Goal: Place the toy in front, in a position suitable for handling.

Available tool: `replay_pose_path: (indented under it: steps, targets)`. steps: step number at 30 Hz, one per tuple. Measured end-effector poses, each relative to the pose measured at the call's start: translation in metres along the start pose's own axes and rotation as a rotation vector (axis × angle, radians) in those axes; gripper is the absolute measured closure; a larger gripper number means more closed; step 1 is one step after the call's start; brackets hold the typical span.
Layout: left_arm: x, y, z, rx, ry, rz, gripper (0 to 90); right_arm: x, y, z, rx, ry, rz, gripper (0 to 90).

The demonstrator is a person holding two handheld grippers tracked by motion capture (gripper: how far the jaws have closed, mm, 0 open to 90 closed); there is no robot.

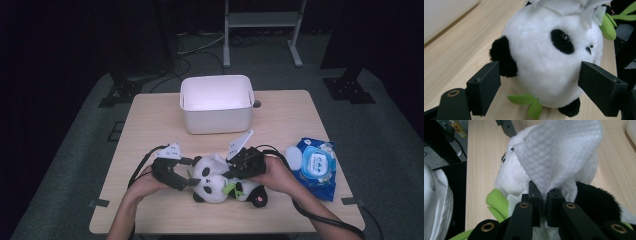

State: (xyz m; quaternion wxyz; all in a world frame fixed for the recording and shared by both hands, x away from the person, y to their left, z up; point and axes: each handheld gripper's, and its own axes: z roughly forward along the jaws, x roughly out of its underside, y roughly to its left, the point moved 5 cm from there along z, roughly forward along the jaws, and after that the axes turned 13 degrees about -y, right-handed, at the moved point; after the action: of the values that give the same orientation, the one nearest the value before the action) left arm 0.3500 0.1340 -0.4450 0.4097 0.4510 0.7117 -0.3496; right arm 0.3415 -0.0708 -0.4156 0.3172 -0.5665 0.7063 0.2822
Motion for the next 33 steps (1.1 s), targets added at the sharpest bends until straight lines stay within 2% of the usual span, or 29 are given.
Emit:
replay_pose_path:
  steps: [3, 6, 10, 12, 13, 15, 20, 22, 24, 28, 33]
  targets:
    - [0.001, 0.000, 0.003, 0.005, 0.010, -0.025, 11.6, 0.002, 0.005, -0.001, -0.009, -0.001, 0.002, 84.1]
    - [0.003, -0.001, 0.007, 0.032, 0.018, -0.046, 10.3, 0.003, 0.010, -0.002, -0.016, 0.004, -0.002, 84.1]
    - [0.005, -0.005, 0.008, 0.087, 0.012, -0.054, 18.7, 0.000, 0.014, -0.003, -0.025, 0.030, -0.008, 84.1]
    - [0.005, -0.005, 0.007, 0.089, 0.018, -0.045, 19.9, -0.004, 0.015, -0.003, -0.025, 0.042, -0.018, 84.0]
    - [0.005, -0.005, 0.007, 0.088, 0.019, -0.045, 21.0, -0.009, 0.015, -0.002, -0.022, 0.058, -0.040, 84.0]
    - [0.005, -0.005, 0.006, 0.090, 0.020, -0.044, 21.2, -0.011, 0.015, -0.001, -0.021, 0.062, -0.044, 84.0]
    - [0.005, -0.004, 0.006, 0.087, 0.019, -0.046, 21.2, -0.026, 0.014, 0.002, -0.015, 0.050, -0.066, 83.9]
    - [0.005, -0.004, 0.006, 0.080, 0.014, -0.055, 21.3, -0.028, 0.013, 0.004, -0.005, 0.055, -0.076, 83.9]
    - [0.004, -0.003, 0.004, 0.066, 0.009, -0.047, 21.2, -0.027, 0.011, 0.003, 0.005, 0.058, -0.087, 83.8]
    - [0.000, -0.001, 0.001, 0.035, -0.005, -0.032, 21.1, -0.020, 0.002, -0.005, 0.049, 0.062, -0.068, 83.7]
    - [0.001, -0.001, 0.003, 0.029, -0.004, -0.032, 20.1, -0.010, -0.006, -0.023, 0.077, -0.001, -0.023, 83.4]
